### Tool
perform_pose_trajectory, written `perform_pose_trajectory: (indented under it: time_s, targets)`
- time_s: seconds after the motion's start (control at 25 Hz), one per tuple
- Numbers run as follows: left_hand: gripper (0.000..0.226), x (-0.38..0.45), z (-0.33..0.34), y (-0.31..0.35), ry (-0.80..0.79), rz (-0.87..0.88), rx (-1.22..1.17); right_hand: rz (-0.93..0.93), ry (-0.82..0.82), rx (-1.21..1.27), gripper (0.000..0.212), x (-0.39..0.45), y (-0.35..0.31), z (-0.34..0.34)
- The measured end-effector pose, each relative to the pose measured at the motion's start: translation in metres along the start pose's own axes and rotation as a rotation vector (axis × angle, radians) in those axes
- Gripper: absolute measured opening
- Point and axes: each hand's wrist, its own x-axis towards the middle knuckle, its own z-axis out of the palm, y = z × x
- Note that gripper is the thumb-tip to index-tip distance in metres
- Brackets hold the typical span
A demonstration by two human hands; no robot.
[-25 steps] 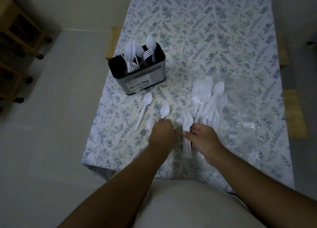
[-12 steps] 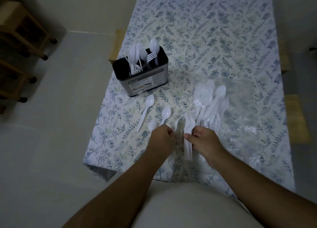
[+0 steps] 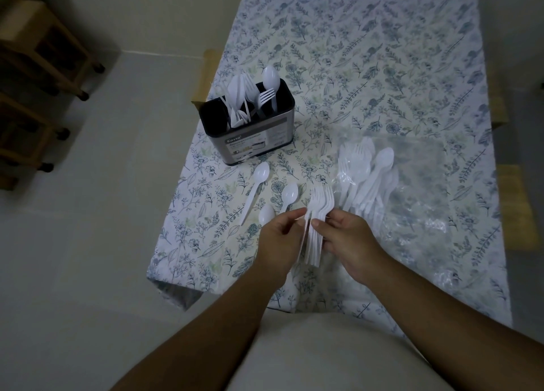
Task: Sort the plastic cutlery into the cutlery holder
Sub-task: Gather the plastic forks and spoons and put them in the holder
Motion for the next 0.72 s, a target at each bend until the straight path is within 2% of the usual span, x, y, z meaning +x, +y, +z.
perform_pose_trajectory:
  time_s: [0.16, 0.28, 0.4, 0.44, 0.6, 0.72]
  targets:
    - [0.019, 0.002, -0.002, 0.009, 0.014, 0.115, 0.233, -0.032, 0.021, -0.118, 0.026, 0.000, -0.001, 0.005]
    - [0.008, 0.007, -0.005, 0.017, 0.088, 0.195, 0.420, -0.131, 0.049, -0.407, 0.015, 0.002, 0.001, 0.009]
    - [0.019, 0.013, -0.008, 0.019, 0.102, 0.253, 0.442, -0.218, 0.021, -0.605, 0.019, 0.002, -0.004, 0.015]
    - [0.021, 0.015, -0.010, 0.021, 0.097, 0.241, 0.425, -0.205, 0.001, -0.576, 0.022, 0.002, -0.007, 0.016]
    - [0.023, 0.016, -0.015, 0.026, 0.056, 0.204, 0.359, -0.082, -0.057, -0.207, 0.028, -0.001, -0.015, 0.016]
    - [0.027, 0.007, -0.016, 0.033, 0.044, 0.281, 0.408, -0.068, -0.010, -0.126, 0.026, 0.001, -0.017, 0.017]
